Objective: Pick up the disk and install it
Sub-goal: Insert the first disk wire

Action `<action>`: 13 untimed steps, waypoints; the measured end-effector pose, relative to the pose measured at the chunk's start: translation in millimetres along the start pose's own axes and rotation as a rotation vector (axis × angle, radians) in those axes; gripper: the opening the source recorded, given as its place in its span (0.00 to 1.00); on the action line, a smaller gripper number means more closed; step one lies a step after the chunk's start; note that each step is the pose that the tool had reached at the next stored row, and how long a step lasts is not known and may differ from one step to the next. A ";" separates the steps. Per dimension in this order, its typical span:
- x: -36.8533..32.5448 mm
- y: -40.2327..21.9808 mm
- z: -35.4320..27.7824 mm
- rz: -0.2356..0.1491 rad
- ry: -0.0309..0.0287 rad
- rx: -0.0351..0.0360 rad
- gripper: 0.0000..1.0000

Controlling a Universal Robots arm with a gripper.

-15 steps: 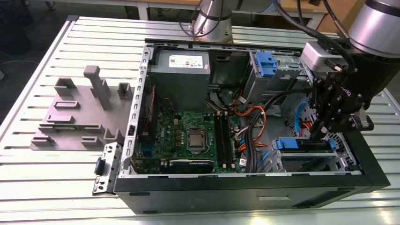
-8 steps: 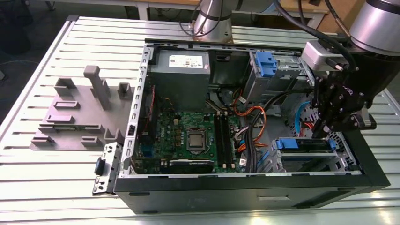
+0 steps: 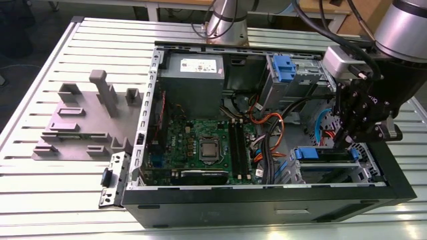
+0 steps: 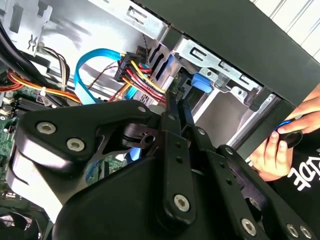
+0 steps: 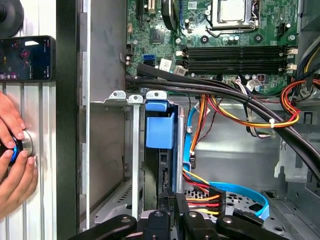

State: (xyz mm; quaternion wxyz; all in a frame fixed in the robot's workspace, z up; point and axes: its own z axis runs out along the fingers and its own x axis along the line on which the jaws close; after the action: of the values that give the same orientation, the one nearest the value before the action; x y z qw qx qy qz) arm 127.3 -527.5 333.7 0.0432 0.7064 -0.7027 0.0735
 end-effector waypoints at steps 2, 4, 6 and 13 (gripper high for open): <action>1.1 0.4 0.4 -0.001 -0.0006 0.0003 0.17; 1.6 0.6 1.1 -0.003 -0.0010 0.0007 0.17; 1.7 0.8 1.1 -0.007 -0.0009 0.0016 0.17; 2.0 2.6 1.6 -0.011 -0.0011 0.0085 0.17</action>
State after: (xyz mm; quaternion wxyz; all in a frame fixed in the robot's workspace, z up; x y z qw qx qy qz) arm 124.7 -529.8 332.4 0.0402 0.7103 -0.6986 0.0759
